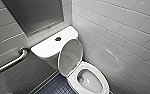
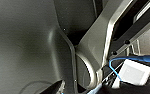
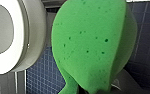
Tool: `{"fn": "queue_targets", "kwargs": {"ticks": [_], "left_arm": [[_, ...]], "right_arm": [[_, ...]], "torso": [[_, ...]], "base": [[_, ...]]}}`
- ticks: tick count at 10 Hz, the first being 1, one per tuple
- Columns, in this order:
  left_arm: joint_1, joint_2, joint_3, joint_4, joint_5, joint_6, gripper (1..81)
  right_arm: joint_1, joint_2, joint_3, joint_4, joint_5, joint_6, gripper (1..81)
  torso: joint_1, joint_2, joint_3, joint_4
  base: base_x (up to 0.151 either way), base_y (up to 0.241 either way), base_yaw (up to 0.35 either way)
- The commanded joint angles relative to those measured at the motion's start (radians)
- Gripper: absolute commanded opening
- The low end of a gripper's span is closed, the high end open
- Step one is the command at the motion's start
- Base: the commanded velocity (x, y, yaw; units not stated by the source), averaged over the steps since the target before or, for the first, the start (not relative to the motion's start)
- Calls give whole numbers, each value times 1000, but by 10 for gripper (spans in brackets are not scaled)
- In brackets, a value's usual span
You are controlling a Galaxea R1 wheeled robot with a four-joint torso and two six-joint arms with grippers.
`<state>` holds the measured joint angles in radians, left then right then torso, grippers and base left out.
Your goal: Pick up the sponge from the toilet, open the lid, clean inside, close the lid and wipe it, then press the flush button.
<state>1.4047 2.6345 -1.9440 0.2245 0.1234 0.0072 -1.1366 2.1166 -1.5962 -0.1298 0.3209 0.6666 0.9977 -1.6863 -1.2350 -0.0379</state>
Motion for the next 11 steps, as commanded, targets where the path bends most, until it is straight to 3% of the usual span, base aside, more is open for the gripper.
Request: {"fn": "queue_targets", "kwargs": {"ticks": [1,4,5,8,11], "left_arm": [[12,-7,36,12,82,10,811],[12,0,36,19,82,10,811],[10,1,36,19,82,10,811],[10,-3,36,18,82,8,811],[4,-5,36,18,82,8,811]], "right_arm": [[-90,-136,151,-4,96,-15,10],[-46,-198,315,2,80,-114,10],[-3,-208,355,4,37,-133,10],[195,-208,426,4,-163,-140,10],[488,-144,388,9,-409,-127,10]], "torso": [[0,0,0,0],[0,0,0,0],[0,0,0,0],[0,0,0,0],[0,0,0,0]], "base": [[0,0,0],[0,0,0],[0,0,0],[0,0,0],[0,0,0]]}}
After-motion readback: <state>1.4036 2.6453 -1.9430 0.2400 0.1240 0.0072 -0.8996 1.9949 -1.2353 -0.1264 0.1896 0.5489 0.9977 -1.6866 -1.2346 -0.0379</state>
